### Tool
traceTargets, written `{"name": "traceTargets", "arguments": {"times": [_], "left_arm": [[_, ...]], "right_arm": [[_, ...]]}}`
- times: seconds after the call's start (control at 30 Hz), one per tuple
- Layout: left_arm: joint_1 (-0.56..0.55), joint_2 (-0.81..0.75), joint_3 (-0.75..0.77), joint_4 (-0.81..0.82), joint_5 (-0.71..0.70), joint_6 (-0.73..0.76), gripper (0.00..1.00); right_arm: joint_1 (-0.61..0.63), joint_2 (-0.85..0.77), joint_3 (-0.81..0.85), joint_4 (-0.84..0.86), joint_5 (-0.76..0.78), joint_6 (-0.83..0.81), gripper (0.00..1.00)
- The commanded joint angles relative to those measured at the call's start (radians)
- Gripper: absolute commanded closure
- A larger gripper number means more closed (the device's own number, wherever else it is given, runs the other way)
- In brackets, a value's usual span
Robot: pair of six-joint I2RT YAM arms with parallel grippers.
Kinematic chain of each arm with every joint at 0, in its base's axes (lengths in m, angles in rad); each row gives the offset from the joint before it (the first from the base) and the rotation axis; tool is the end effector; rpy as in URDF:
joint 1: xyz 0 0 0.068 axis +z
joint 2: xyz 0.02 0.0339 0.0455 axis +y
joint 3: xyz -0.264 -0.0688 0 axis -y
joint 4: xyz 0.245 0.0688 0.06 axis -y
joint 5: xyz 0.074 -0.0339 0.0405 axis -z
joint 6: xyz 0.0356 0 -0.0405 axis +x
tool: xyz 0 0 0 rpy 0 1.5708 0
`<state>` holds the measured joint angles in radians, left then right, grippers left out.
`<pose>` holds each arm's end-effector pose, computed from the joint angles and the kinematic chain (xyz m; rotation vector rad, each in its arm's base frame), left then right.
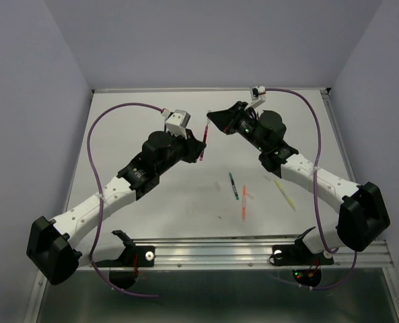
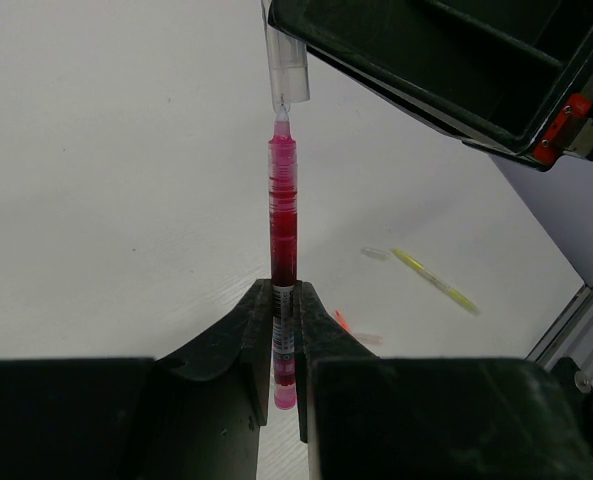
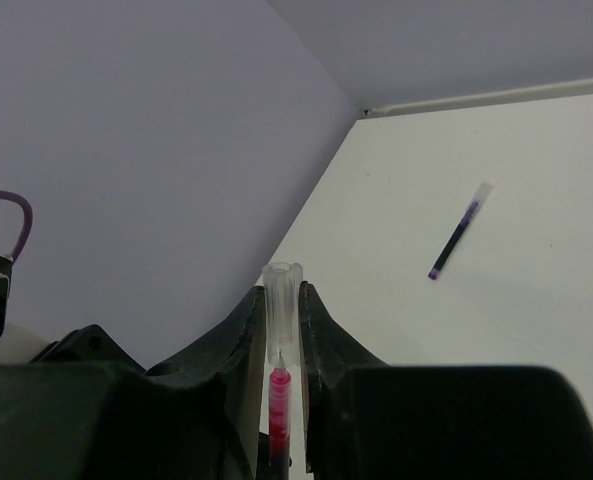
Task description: Insert the pens into the pen caps
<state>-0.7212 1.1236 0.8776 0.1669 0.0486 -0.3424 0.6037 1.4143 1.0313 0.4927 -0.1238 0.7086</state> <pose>0.1996 -0.1778 0.3414 0.3616 1.6815 -0.8416 0.2751 0.1950 0.3503 -0.0261 1.5708 1.1442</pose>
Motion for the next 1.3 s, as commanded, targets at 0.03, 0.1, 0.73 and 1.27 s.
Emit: {"name": "traceTargets", "arguments": {"times": [0.03,0.1,0.73,1.27], "left_arm": [[-0.007,-0.036,0.017,0.036,-0.019,0.000,1.00],[-0.007,-0.036,0.018,0.037,-0.021,0.000,1.00],[-0.007,-0.058,0.000,0.210,-0.098,-0.037,1.00],[-0.004,-0.024,0.083,0.358,-0.309,0.183,1.00]], "right_arm": [[0.010,-0.017,0.024,0.026,-0.026,-0.024,0.99],[0.010,-0.009,0.029,0.026,-0.049,-0.023,0.99],[0.028,0.002,-0.016,0.066,-0.063,0.043,0.99],[0.028,0.015,0.022,0.006,-0.158,-0.058,0.99]]}}
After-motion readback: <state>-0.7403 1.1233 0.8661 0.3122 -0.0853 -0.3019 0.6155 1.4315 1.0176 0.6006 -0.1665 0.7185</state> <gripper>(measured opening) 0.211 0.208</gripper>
